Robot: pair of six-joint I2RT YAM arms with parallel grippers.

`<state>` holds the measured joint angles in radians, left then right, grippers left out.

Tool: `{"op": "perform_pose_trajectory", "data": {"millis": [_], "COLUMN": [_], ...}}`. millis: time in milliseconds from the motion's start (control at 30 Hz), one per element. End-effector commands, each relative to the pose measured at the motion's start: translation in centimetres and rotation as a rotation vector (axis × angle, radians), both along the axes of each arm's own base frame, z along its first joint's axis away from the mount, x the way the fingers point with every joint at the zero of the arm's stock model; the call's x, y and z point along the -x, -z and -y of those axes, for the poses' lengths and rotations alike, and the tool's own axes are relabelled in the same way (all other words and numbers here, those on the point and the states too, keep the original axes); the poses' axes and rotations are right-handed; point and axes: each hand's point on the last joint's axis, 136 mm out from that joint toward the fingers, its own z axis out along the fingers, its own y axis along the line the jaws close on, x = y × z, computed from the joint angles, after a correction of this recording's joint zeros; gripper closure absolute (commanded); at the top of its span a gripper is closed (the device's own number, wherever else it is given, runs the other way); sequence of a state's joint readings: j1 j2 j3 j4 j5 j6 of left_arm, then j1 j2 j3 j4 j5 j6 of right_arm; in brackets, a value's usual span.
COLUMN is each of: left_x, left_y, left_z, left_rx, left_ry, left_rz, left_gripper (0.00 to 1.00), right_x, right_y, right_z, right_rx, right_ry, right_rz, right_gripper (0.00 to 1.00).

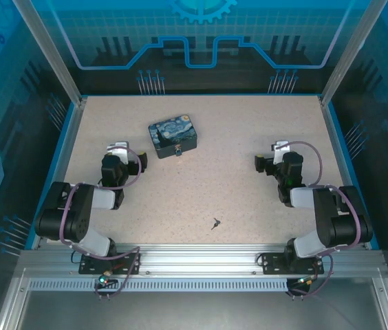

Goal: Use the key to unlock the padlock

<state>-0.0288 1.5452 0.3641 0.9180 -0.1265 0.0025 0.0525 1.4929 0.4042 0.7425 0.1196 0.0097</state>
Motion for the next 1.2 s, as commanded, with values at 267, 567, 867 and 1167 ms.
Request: {"op": "perform_pose_trajectory", "data": {"millis": [267,567,867,1167], "left_x": [-0.55,-0.54,-0.56,-0.36], "left_y": [-0.55,-0.54,-0.57,-0.91], "left_z": [-0.05,-0.05,-0.04,0.65], "left_rx": [-0.004,-0.003,-0.002,-0.004], "left_ry": [0.006,0.006,0.006,0.053], "left_rz": [0.015,0.015,0.015,0.024], "left_gripper": [0.01,0.01,0.01,0.01], "right_x": [-0.74,-0.74,-0.76,-0.75], "right_y": [-0.98,-0.98,-0.99,-1.06], "right_z": [-0.47,-0.47,-0.51,-0.45], "right_rx": [-0.003,-0.003,-0.005,-0.009], "right_ry": [-0.012,-0.011,-0.012,-0.013], "right_rz": [0.036,0.036,0.035,0.038], "right_gripper": [0.0,0.0,0.0,0.0]}}
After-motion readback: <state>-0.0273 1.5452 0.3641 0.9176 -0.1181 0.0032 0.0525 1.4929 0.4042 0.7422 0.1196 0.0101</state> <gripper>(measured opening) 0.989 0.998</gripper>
